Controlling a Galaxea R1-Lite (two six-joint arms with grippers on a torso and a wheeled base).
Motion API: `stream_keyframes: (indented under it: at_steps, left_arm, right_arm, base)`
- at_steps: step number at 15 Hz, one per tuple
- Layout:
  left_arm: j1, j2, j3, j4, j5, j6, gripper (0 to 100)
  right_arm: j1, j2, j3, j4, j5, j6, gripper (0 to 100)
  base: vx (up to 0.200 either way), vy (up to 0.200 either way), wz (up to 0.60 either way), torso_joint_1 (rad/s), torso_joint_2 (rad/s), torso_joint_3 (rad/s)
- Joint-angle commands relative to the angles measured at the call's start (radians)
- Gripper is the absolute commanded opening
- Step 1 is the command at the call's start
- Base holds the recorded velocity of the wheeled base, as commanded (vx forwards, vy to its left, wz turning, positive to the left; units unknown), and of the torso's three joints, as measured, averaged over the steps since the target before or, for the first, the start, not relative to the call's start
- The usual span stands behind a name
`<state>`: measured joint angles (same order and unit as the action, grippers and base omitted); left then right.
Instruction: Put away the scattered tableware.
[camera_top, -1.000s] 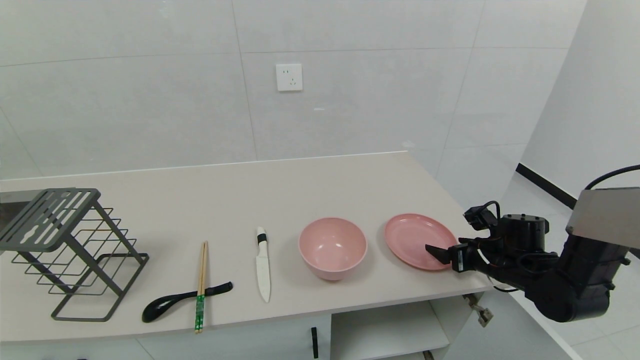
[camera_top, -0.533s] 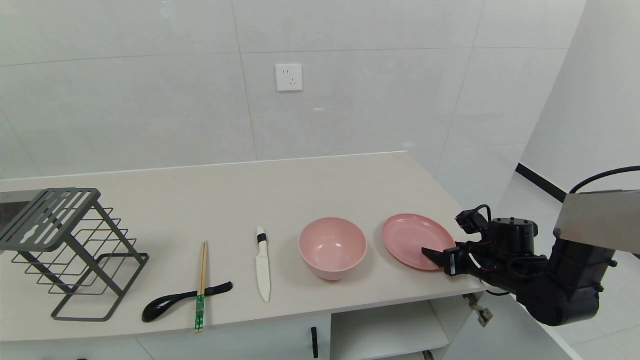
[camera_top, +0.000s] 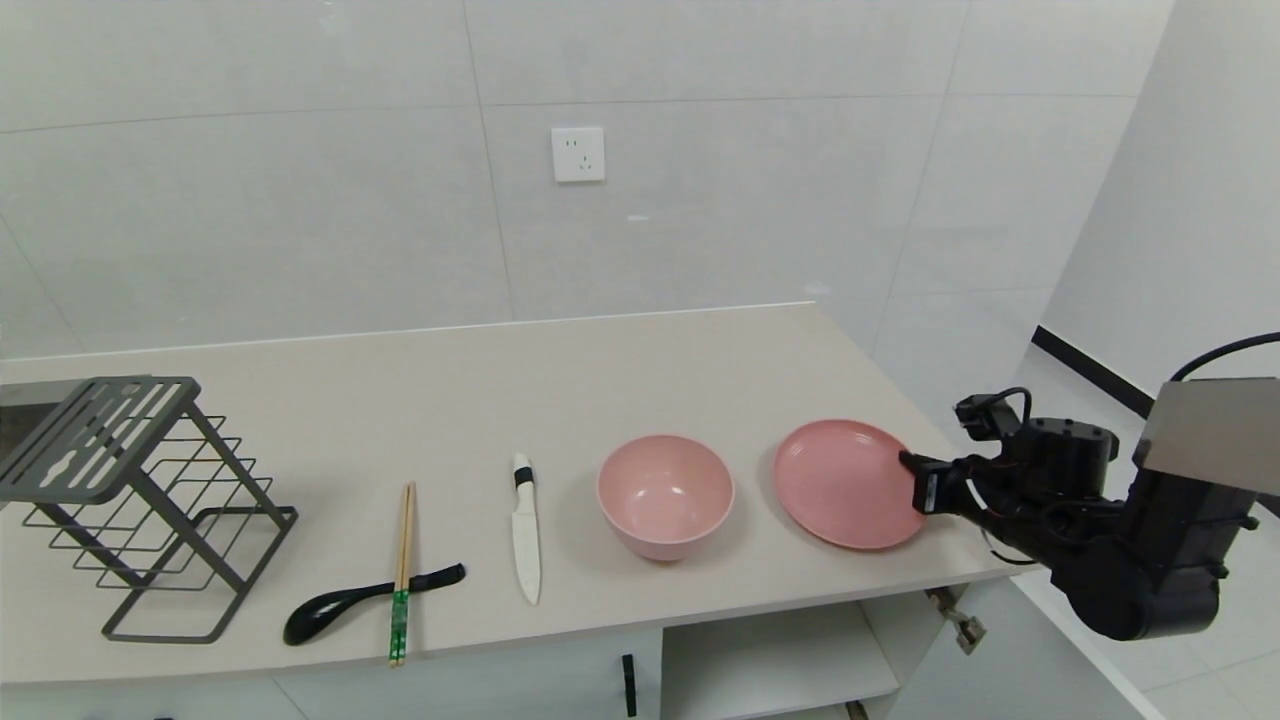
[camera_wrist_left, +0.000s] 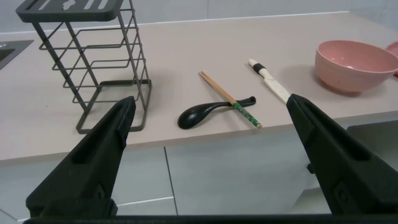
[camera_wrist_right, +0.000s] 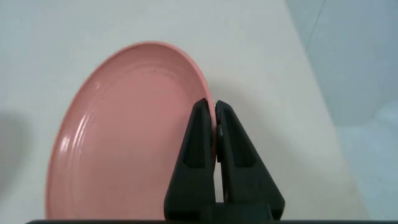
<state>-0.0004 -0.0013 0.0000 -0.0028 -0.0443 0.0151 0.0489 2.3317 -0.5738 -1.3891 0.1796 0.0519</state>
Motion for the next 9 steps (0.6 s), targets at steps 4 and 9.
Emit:
stream_keyframes:
  at_steps: [4, 9]
  left_arm:
    - [-0.001, 0.001, 0.000, 0.000, 0.000, 0.000, 100]
    - [-0.001, 0.001, 0.000, 0.000, 0.000, -0.001, 100]
  right_arm:
    - [0.011, -0.118, 0.060, -0.182, 0.006, 0.128, 0]
    - [0.068, -0.196, 0.100, -0.182, 0.000, 0.338, 0]
  base:
    - [0.000, 0.000, 0.00, 0.000, 0.00, 0.000]
    - [0.000, 0.000, 0.00, 0.000, 0.00, 0.000]
